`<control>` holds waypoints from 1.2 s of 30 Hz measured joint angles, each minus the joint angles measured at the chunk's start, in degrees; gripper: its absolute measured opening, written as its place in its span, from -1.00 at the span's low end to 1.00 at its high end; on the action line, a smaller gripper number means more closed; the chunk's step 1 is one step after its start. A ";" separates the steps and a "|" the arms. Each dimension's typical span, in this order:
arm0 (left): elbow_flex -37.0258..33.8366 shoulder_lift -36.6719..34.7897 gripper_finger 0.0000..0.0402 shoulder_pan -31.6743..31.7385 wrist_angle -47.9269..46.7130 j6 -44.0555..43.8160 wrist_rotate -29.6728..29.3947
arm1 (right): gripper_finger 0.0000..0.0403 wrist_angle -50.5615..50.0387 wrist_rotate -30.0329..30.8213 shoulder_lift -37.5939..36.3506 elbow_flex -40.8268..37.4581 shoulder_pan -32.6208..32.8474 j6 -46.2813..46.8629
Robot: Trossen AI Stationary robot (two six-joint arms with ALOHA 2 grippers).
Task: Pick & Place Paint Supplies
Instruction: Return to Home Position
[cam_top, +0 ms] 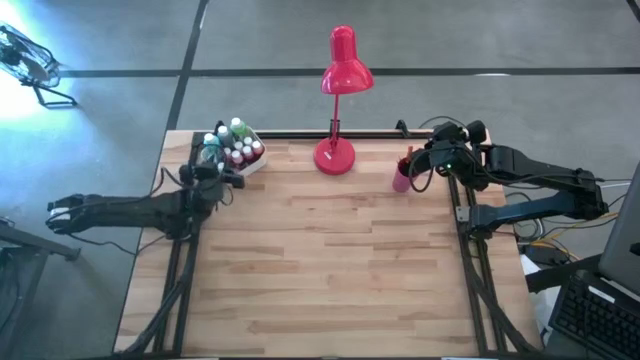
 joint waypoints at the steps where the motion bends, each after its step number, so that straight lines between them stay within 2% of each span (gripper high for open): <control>1: 1.52 -0.01 0.14 0.00 0.00 1.93 0.00 | -0.27 0.03 0.01 0.00 0.00 0.01 -0.36; 4: 6.67 -0.01 0.15 -0.02 0.02 8.39 2.01 | -0.28 0.09 0.01 0.00 0.00 0.02 -0.59; 6: 10.11 -0.01 0.15 -0.09 0.09 10.86 8.30 | -0.30 0.11 0.01 0.00 0.00 0.04 -0.75; 10: 15.11 0.46 0.10 -0.21 0.25 12.72 31.28 | -0.35 0.69 -0.47 0.00 0.00 0.04 -0.87; 13: 15.62 1.86 -0.06 -1.46 1.78 12.62 47.98 | -0.46 2.18 -4.60 0.04 0.00 0.04 -2.85; 15: 14.70 2.94 -0.23 -3.29 4.61 12.63 55.40 | -0.57 3.85 -8.51 0.07 0.00 0.18 -5.03; 17: 13.40 3.86 -0.44 -5.81 9.04 12.81 60.04 | -0.71 5.36 -11.95 0.07 -0.02 0.98 -5.40; 19: 12.16 4.58 -0.67 -8.65 12.95 13.34 62.66 | -0.88 7.11 -13.81 0.07 -0.43 2.55 -5.63; 22: 11.43 5.08 -0.94 -12.88 13.12 14.68 63.60 | -0.93 9.32 -15.41 0.07 -1.44 5.98 -6.22; 26: 11.43 4.61 -0.95 -16.50 9.95 16.46 63.65 | -0.96 12.28 -21.25 -0.27 -4.37 9.34 -7.80; 30: 10.48 3.05 -0.98 -17.28 5.58 16.58 63.69 | -0.96 14.68 -27.72 -1.71 -9.43 10.60 -7.80; 36: 5.58 -4.30 -0.98 -17.27 4.68 17.02 66.27 | -0.96 28.99 -43.17 -9.23 -20.43 11.21 -13.06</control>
